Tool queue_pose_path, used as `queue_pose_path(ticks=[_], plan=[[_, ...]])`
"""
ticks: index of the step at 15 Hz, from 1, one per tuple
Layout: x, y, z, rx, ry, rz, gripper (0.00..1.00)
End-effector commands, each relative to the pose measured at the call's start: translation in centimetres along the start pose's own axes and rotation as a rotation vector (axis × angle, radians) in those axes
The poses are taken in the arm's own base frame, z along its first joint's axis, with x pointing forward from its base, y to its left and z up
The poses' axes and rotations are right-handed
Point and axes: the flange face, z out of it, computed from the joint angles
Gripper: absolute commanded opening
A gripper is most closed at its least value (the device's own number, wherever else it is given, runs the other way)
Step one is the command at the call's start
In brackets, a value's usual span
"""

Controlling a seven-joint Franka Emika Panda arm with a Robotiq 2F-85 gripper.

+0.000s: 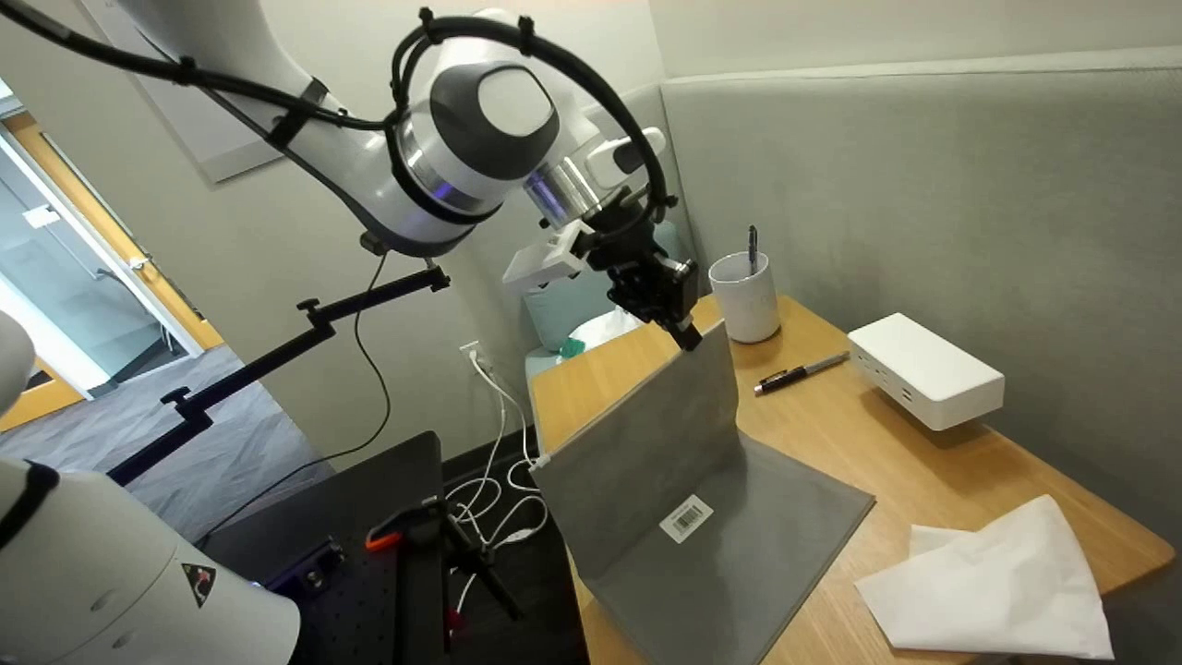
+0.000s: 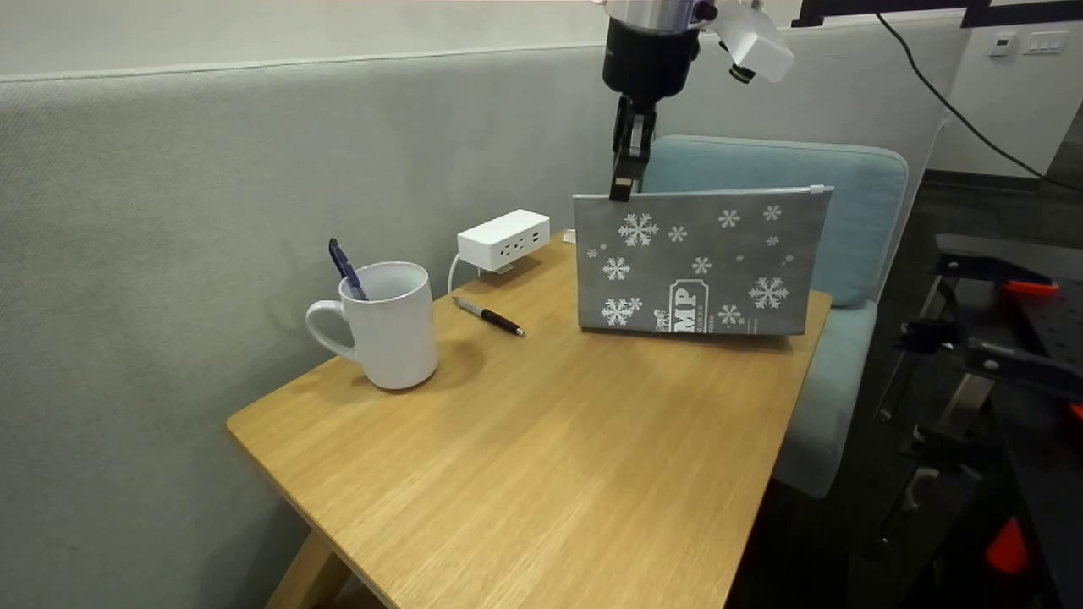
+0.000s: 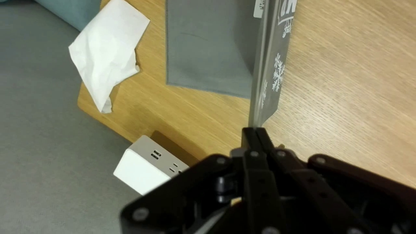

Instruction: Pick up one pen from the table and put it in the white cup. Open the grey object on the table.

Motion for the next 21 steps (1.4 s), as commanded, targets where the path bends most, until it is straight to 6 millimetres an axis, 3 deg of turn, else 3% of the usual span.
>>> queue_pose_path(ticks=[1,11,15,16,18,21], plan=[[-0.6,-2.5,-0.6,-0.019,-0.02,-0.029,0.0],[-0.6,-7.9,0.1,-0.133,-0.063,-0.102,0.0],[-1.1,-9.7,0.3,-0.088,-0.061,-0.146,0.0],[-1.2,-10.0,0.4,-0.077,-0.057,-0.151,0.27],[-1.3,-10.5,0.2,-0.028,-0.04,-0.183,0.34],[-1.1,-11.1,-0.1,0.062,0.014,-0.213,0.56]])
